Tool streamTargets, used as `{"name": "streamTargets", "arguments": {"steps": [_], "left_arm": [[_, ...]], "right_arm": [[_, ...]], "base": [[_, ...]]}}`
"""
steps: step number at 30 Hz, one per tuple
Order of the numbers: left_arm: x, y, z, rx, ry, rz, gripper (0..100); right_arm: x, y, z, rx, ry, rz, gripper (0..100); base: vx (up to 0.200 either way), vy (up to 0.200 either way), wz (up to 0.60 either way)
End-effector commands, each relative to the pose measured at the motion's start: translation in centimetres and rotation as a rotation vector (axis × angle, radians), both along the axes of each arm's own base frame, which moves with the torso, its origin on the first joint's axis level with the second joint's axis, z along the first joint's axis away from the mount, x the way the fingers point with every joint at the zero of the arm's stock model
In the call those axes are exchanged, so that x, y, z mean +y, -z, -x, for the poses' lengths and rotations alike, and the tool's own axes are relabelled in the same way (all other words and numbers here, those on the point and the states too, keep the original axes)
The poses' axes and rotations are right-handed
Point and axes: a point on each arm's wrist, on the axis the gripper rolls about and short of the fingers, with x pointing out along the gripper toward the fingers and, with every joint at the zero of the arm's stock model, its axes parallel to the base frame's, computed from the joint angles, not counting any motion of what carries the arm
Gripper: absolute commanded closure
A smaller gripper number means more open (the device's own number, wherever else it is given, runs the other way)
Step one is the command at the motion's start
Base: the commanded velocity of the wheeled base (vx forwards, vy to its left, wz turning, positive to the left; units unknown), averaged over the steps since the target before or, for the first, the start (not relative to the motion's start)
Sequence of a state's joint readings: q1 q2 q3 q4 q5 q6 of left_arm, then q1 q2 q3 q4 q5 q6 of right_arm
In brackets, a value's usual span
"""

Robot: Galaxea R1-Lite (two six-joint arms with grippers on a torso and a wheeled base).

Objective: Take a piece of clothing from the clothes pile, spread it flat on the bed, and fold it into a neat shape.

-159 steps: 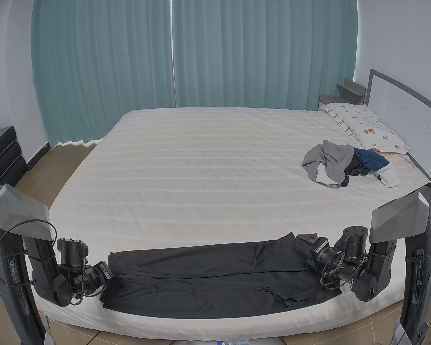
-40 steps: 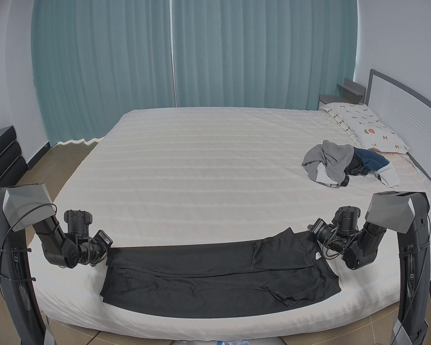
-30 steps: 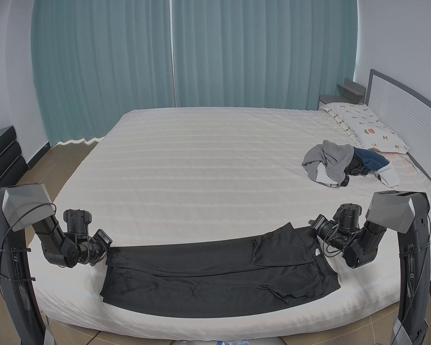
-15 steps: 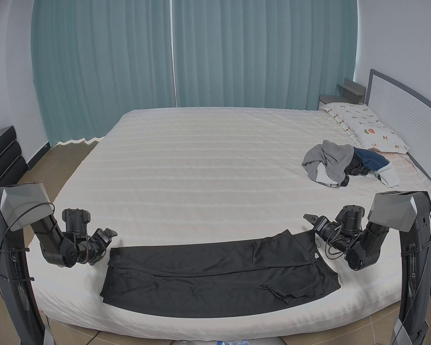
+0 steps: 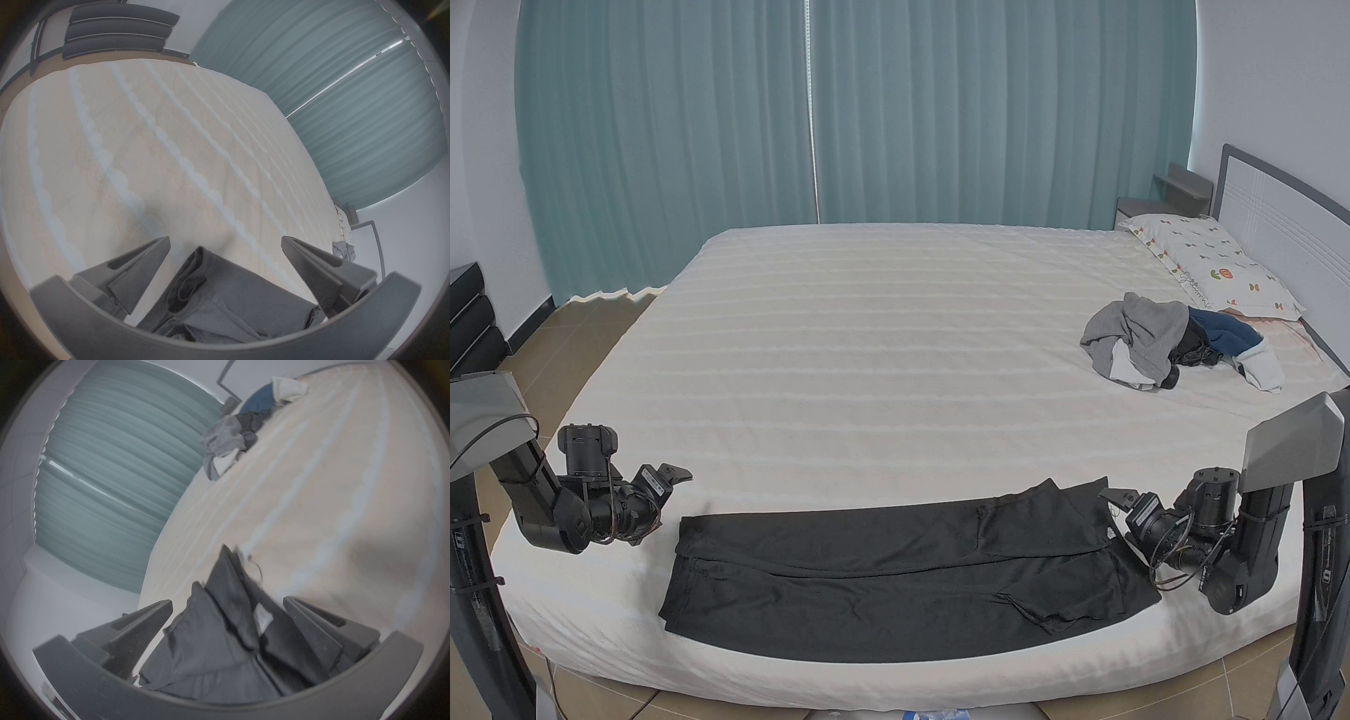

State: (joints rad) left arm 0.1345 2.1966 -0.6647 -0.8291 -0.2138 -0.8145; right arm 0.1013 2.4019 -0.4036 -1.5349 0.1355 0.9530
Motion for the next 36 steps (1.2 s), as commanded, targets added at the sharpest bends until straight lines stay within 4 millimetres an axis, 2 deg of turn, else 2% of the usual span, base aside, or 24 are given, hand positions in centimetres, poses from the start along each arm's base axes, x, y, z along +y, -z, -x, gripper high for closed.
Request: {"name": "streamTargets", "arguments": {"steps": [1, 13, 17, 26, 36], "left_arm": [[0.0, -0.6, 0.5, -0.011, 0.017, 0.014, 0], [-0.2, -0.1, 1.2, 0.015, 0.066, 0.006, 0], [-0.3, 0.3, 2.1, 0.023, 0.133, -0.069, 0], [-0.3, -0.1, 1.0, -0.045, 0.292, -0.236, 0], [-1.2, 1.7, 1.2, -0.023, 0.473, -0.281, 0]], "right_arm": [[0.3, -0.4, 2.3, 0.057, -0.003, -0.070, 0], [0.4, -0.4, 2.4, 0.068, 0.002, -0.092, 0], [0.4, -0.3, 2.7, 0.081, -0.003, -0.092, 0], [0.8, -0.2, 3.3, 0.099, -0.023, -0.083, 0], [0.8, -0.1, 3.3, 0.100, -0.022, -0.081, 0]], "base": [[-0.200, 0.000, 0.00], [-0.017, 0.000, 0.00], [0.000, 0.000, 0.00], [0.000, 0.000, 0.00], [0.000, 0.000, 0.00]]}}
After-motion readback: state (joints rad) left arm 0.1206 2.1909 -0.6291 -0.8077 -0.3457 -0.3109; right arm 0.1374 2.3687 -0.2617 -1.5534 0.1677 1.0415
